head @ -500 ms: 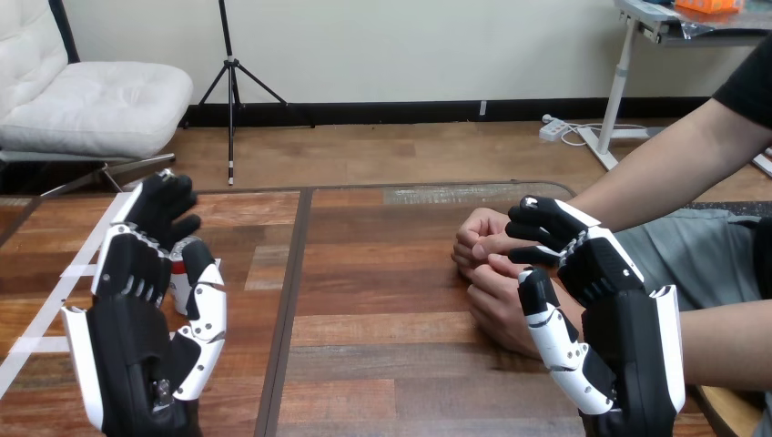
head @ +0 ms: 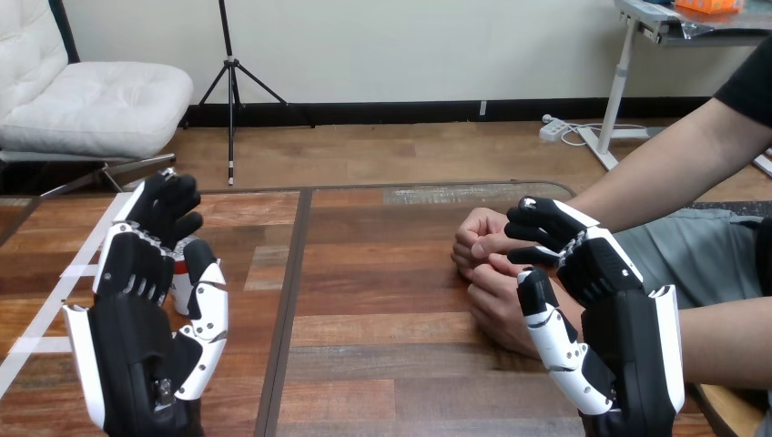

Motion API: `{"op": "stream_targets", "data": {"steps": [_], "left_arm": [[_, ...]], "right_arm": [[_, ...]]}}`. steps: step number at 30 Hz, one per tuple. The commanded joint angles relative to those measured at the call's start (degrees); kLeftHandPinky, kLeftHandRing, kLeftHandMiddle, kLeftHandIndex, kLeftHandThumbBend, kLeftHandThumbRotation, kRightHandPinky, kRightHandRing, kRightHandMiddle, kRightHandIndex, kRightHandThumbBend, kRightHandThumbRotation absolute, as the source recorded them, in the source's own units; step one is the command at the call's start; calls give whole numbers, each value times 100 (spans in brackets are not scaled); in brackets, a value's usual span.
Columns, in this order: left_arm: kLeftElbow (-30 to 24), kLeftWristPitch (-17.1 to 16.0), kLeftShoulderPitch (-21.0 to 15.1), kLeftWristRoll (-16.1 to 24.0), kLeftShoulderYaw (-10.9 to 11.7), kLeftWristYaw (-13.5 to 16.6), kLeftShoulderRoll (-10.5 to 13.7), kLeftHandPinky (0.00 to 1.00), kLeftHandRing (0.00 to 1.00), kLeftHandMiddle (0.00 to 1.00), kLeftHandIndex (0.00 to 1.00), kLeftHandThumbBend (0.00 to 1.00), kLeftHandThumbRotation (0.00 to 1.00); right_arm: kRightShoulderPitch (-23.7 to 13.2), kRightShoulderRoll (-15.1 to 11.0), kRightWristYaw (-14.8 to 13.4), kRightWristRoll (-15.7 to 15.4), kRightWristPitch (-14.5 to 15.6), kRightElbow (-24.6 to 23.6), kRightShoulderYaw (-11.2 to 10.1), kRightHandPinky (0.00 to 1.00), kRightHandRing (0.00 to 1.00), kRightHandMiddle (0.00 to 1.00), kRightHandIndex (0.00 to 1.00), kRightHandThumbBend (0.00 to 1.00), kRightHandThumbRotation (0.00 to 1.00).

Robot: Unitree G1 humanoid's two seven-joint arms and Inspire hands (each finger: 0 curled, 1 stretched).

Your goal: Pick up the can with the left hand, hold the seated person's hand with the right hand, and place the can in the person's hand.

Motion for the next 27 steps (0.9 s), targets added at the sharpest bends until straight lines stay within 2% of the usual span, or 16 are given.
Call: {"op": "stream_targets", "data": {"steps": [1,9,27], "left_arm": [[-148,-122,376,83,-33,-25,-292,73,76,76,77,14,0],[-86,-185,384,204,-37,13,-320,70,73,74,75,14,0],[-111,-101,475,263,-134,72,-393,68,72,73,73,15,0]], "right_arm": [[-301,125,-23,-24,-147,-15,-6,62,71,74,74,45,51],[-292,116,14,55,-136,-19,29,62,71,74,74,45,51],[-274,112,10,30,-139,-10,24,63,72,74,74,45,52]]}}
